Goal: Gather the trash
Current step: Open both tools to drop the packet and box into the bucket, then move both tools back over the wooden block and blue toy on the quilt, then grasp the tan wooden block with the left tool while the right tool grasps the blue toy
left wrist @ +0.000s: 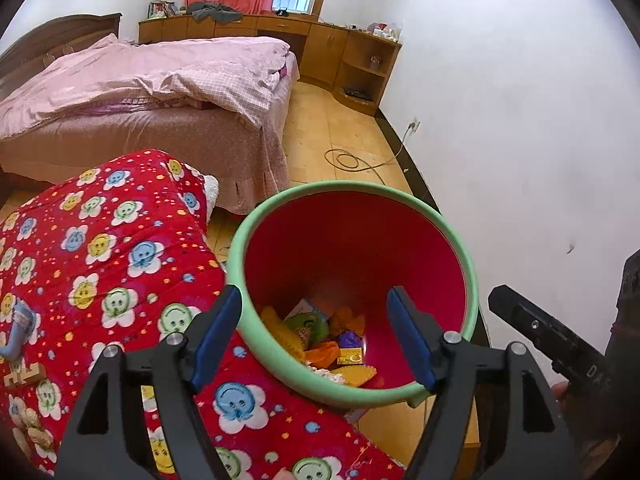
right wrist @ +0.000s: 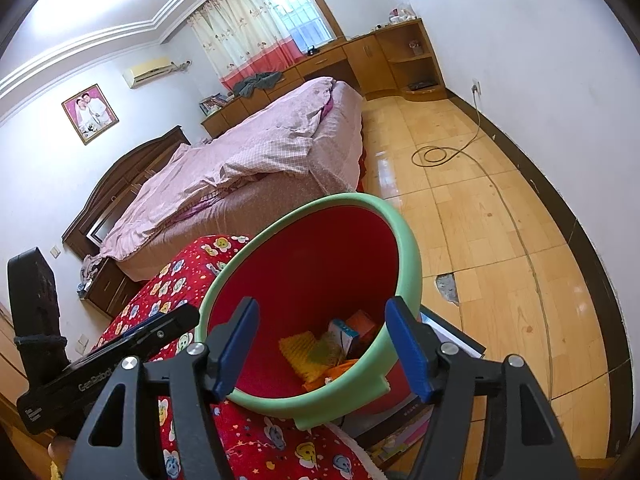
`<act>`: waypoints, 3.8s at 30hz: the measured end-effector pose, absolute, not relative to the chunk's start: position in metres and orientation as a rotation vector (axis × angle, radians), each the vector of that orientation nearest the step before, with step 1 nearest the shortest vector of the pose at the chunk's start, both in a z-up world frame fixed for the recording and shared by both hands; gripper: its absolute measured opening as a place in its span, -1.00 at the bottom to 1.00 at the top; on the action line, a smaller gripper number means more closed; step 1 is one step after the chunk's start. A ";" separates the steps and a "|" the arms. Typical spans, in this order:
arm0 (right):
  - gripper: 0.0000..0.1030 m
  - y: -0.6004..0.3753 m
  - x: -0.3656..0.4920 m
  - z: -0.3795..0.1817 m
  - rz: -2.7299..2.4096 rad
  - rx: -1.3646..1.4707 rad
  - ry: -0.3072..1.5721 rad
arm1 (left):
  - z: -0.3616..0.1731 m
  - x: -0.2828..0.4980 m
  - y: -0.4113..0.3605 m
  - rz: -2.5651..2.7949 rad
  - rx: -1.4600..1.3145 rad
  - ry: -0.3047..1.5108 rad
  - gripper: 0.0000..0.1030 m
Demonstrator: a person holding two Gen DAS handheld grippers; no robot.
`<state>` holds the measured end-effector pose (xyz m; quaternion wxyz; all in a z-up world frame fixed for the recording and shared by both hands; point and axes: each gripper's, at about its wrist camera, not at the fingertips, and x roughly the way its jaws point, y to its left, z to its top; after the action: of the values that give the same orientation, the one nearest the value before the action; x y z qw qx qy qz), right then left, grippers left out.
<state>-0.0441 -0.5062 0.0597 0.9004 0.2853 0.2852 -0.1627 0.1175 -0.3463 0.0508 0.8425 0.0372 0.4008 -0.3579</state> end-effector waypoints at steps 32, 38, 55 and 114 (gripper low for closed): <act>0.75 -0.421 -0.010 0.052 -0.232 0.551 0.671 | 0.030 0.138 -0.153 -0.288 -0.057 0.865 0.49; 0.76 -0.409 0.001 0.046 -0.213 0.551 0.694 | 0.016 0.148 -0.133 -0.201 -0.054 0.866 0.60; 0.76 -0.398 0.017 0.035 -0.189 0.542 0.733 | -0.019 0.176 -0.131 -0.127 -0.004 0.932 0.64; 0.99 -0.167 0.211 -0.005 0.258 -0.013 0.952 | -0.016 0.166 0.013 0.122 -0.168 0.879 0.46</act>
<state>0.2107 -0.1666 -0.0047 0.8808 -0.0062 0.4569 0.1240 0.1660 0.0128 -0.0162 0.8998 -0.0814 0.4246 0.0587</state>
